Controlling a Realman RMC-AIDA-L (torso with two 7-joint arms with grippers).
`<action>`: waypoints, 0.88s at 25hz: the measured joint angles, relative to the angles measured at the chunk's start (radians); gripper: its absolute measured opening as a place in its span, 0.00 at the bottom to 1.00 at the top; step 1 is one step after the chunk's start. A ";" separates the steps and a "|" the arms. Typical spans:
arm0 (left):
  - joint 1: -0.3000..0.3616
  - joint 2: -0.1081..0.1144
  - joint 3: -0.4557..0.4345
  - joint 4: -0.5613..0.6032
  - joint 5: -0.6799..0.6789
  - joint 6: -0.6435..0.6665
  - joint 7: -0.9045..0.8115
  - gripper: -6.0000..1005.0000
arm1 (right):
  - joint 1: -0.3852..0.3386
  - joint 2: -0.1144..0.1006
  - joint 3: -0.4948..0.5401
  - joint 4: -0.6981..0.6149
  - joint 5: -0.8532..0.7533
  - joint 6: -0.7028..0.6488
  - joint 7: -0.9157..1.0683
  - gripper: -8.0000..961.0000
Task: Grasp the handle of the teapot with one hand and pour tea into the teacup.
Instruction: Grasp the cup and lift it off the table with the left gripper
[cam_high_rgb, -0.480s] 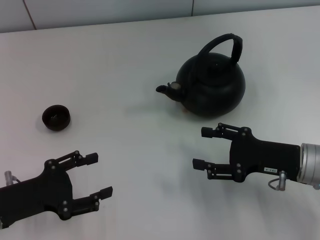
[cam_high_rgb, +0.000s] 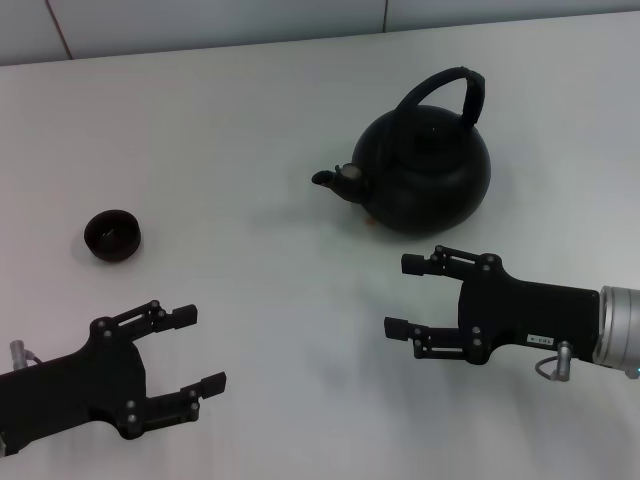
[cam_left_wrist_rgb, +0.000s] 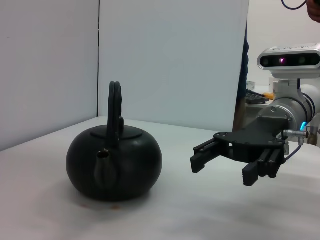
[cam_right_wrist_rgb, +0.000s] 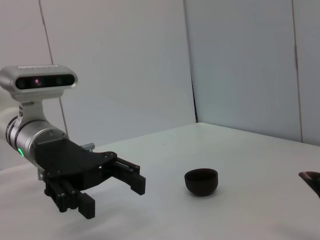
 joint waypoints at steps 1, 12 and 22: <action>0.000 0.000 0.000 0.000 0.000 0.000 0.000 0.80 | 0.000 0.000 0.000 0.000 0.000 0.000 0.000 0.84; 0.003 -0.002 -0.003 -0.002 -0.001 0.000 0.000 0.80 | -0.004 0.000 0.000 0.002 0.000 0.000 -0.001 0.84; 0.030 -0.009 -0.184 -0.014 -0.020 -0.049 0.012 0.80 | -0.008 0.000 0.000 0.002 0.000 -0.004 -0.001 0.84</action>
